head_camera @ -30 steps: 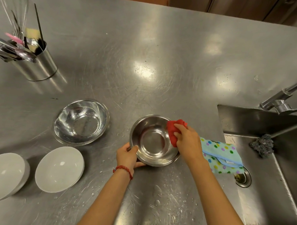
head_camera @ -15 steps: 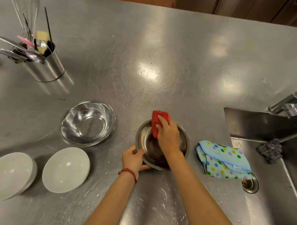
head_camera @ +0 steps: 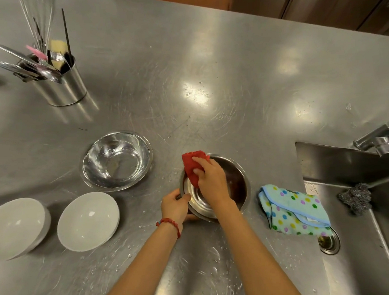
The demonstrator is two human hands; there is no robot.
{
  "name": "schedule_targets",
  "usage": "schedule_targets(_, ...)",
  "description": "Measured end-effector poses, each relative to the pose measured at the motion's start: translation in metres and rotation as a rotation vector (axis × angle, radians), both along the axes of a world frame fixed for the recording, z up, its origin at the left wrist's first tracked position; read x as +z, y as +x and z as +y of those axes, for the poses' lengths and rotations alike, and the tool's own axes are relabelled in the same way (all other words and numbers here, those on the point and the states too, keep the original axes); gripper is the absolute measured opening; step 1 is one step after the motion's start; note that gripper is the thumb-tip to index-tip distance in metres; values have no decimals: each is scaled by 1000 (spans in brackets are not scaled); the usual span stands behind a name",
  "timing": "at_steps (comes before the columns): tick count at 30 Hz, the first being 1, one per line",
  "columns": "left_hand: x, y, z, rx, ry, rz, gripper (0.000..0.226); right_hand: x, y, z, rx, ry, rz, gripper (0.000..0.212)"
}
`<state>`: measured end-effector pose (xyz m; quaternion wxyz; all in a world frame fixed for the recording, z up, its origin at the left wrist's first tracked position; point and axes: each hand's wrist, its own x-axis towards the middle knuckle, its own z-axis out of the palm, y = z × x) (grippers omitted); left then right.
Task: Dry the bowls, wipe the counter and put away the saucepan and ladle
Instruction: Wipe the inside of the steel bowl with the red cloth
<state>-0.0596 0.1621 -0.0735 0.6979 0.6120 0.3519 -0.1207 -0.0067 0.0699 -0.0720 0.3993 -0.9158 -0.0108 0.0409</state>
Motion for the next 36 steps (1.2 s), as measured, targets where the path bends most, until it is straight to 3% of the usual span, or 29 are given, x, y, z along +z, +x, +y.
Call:
schedule_targets(4, -4, -2, -4, -12, -20, -13, 22, 3, 4, -7, -233, 45, 0, 37)
schedule_targets(12, -5, -6, 4, 29, -163, 3, 11, 18, -22, -52, -480, 416, 2, 37)
schedule_targets(15, -2, -10, 17, -7, -59, 22, 40, 20, -36, -55, -480, 463, 8, 37)
schedule_targets(18, 4, -21, 32, -33, 75, -19, 32, 22, -47, -48, -444, 501, -1, 35)
schedule_targets(22, 22, -33, 59, -48, 96, -133, 15, 27, -53, -24, -408, 544, -7, 34)
schedule_targets(29, 57, -23, 124, 0, 54, -256, 16, 45, -56, 40, -308, 602, -3, 33)
schedule_targets(36, 56, 12, 210, 15, 102, -312, 14, 48, -45, 112, -310, 551, -44, 34)
